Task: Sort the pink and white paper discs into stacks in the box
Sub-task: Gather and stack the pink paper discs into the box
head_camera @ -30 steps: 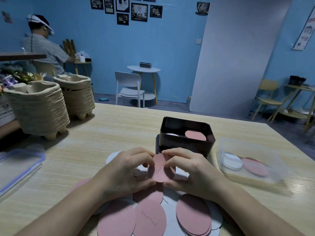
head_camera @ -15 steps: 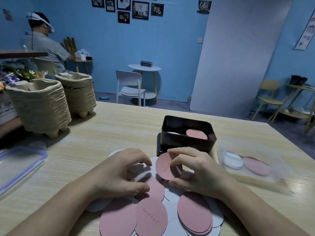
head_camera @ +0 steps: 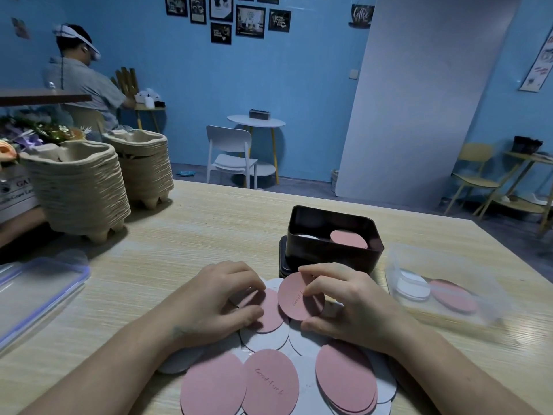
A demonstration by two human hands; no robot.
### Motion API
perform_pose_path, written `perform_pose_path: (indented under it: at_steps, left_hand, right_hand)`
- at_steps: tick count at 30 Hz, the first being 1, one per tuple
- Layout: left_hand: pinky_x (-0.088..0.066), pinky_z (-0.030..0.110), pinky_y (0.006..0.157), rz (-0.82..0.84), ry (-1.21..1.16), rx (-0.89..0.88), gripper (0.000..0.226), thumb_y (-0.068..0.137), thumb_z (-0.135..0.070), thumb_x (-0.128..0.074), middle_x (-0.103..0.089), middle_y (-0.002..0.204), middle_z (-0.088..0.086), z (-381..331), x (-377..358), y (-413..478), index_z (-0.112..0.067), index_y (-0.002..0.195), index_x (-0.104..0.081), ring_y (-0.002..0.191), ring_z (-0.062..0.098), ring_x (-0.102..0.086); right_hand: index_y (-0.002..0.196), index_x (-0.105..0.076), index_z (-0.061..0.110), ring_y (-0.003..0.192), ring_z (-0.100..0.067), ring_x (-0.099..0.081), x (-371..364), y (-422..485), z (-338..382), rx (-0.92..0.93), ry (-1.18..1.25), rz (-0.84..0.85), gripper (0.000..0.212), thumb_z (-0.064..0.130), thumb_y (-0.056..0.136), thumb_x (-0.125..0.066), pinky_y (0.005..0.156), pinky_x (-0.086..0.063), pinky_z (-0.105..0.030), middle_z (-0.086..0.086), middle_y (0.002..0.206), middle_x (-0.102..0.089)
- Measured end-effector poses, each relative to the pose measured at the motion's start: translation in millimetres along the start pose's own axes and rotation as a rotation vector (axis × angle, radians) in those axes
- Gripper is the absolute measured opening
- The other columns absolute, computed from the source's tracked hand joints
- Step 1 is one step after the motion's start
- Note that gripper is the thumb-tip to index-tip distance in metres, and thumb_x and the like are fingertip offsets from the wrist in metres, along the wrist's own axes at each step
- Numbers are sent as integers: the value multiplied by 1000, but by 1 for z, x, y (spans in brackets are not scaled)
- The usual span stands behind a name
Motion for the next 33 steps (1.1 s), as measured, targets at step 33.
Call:
perform_pose_path:
  at_steps: [33]
  left_hand:
    - [-50,21,91,-248,96,-246,41,91,-55,-73,-69,125,-2,-26,-15,10,-16,91,-60,114,13,-64]
  right_hand:
    - [104,-63,21,122,-19,-62,-9,10,10,79,34,-50,37,57,93,-68,97,-51,-29,-3,139,-62]
Point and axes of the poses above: each hand's wrist, its own y-axis towards the middle knuckle, its own x-axis out of the back of the hand, z = x × y, the point moved 1 cm from there along y, towards the middle knuckle
